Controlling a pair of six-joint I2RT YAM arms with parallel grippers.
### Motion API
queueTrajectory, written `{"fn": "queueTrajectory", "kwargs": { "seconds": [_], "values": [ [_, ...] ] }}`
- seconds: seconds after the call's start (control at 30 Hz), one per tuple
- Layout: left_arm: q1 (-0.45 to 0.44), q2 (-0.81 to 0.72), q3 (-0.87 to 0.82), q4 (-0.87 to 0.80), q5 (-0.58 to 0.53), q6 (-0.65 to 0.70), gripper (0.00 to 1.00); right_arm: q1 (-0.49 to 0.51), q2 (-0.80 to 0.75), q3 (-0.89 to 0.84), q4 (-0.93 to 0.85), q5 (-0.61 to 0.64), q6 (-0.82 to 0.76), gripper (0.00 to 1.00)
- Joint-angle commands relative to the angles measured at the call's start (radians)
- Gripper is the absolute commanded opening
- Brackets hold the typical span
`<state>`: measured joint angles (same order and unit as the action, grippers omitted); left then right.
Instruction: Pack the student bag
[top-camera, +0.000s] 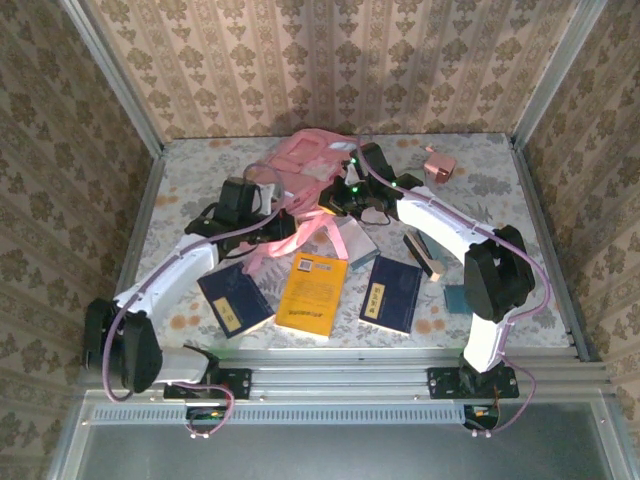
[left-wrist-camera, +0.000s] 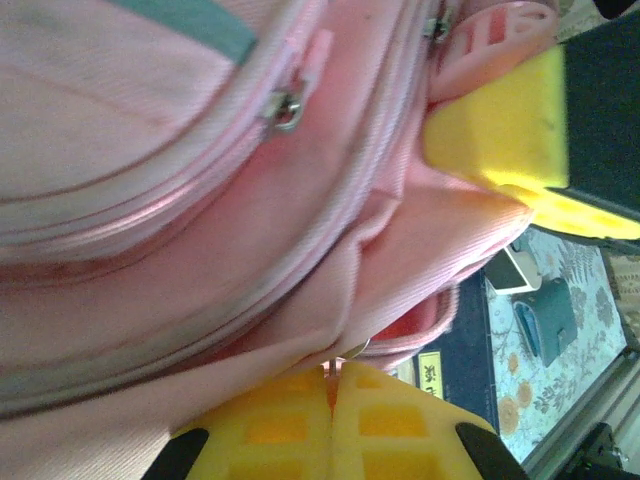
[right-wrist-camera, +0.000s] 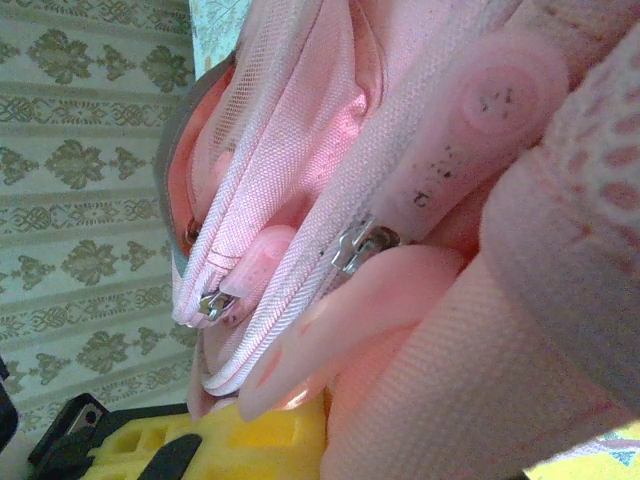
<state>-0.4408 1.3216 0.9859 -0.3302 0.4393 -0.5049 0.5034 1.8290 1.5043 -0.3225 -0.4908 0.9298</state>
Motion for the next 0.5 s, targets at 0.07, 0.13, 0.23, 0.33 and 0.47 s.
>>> {"fn": "queueTrajectory", "kwargs": {
  "seconds": [0.07, 0.13, 0.23, 0.33, 0.47],
  "values": [
    [0.046, -0.058, -0.057, -0.039, -0.070, 0.005, 0.00, -0.037, -0.012, 0.065, -0.002, -0.092, -0.043, 0.00],
    [0.050, -0.074, -0.071, -0.048, -0.075, 0.006, 0.00, -0.045, -0.013, 0.071, -0.004, -0.095, -0.044, 0.00],
    [0.058, -0.092, -0.082, -0.094, -0.115, 0.008, 0.00, -0.060, -0.003, 0.087, -0.013, -0.101, -0.054, 0.00],
    [0.083, -0.120, -0.105, -0.135, -0.153, -0.001, 0.00, -0.085, 0.012, 0.111, -0.026, -0.104, -0.068, 0.00],
    [0.144, -0.171, -0.144, -0.184, -0.187, -0.015, 0.00, -0.117, 0.058, 0.169, -0.041, -0.119, -0.091, 0.00]
  ]
}}
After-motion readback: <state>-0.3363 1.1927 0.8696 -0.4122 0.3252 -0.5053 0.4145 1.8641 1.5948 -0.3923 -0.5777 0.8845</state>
